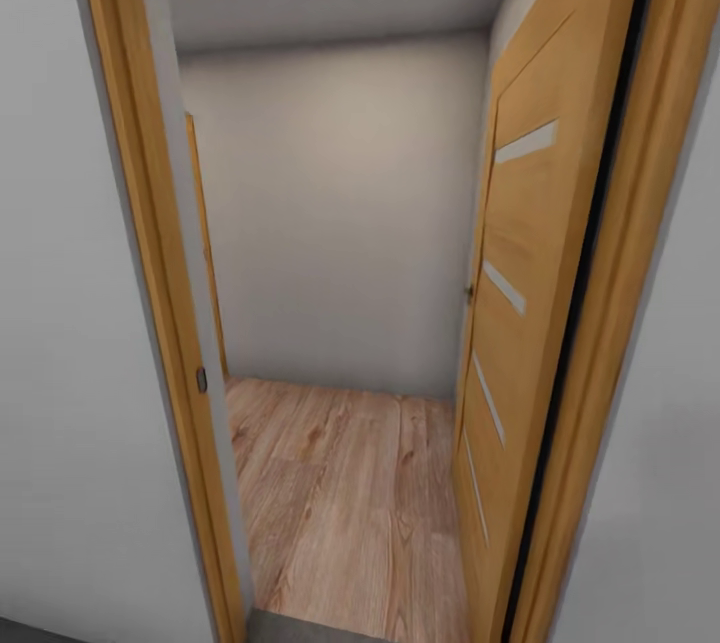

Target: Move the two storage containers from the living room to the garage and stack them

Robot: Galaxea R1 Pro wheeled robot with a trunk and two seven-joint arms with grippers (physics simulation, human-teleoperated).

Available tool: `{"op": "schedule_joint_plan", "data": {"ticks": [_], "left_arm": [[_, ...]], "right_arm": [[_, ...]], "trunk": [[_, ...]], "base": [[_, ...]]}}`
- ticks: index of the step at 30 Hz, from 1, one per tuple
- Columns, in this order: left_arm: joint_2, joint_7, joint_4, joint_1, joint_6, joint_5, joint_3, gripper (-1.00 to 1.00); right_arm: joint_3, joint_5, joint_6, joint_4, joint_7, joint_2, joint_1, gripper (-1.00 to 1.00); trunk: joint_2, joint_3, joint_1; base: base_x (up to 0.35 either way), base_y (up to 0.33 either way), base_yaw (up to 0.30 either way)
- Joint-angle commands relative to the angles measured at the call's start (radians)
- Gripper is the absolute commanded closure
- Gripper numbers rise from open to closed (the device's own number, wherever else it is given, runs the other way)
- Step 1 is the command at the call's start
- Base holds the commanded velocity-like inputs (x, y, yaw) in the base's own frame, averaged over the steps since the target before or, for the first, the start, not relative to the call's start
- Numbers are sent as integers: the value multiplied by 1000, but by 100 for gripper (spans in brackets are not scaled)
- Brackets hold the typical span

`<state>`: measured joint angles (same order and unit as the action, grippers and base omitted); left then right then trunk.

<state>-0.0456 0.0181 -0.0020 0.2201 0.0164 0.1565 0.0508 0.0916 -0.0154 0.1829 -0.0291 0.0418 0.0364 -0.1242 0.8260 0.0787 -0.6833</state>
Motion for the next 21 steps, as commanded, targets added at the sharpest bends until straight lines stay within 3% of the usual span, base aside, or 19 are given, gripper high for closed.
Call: {"op": "schedule_joint_plan", "data": {"ticks": [1,21], "left_arm": [[0,1,1,1,1,4,4,-100],[-2,9,1,1,-3,5,7,-100]], "right_arm": [[7,-1,6,-3,1,0,-2,-100],[7,-1,6,-3,1,0,-2,-100]], "trunk": [[1,2,-1],[1,2,-1]], "base": [[242,0,5],[314,0,1]]}}
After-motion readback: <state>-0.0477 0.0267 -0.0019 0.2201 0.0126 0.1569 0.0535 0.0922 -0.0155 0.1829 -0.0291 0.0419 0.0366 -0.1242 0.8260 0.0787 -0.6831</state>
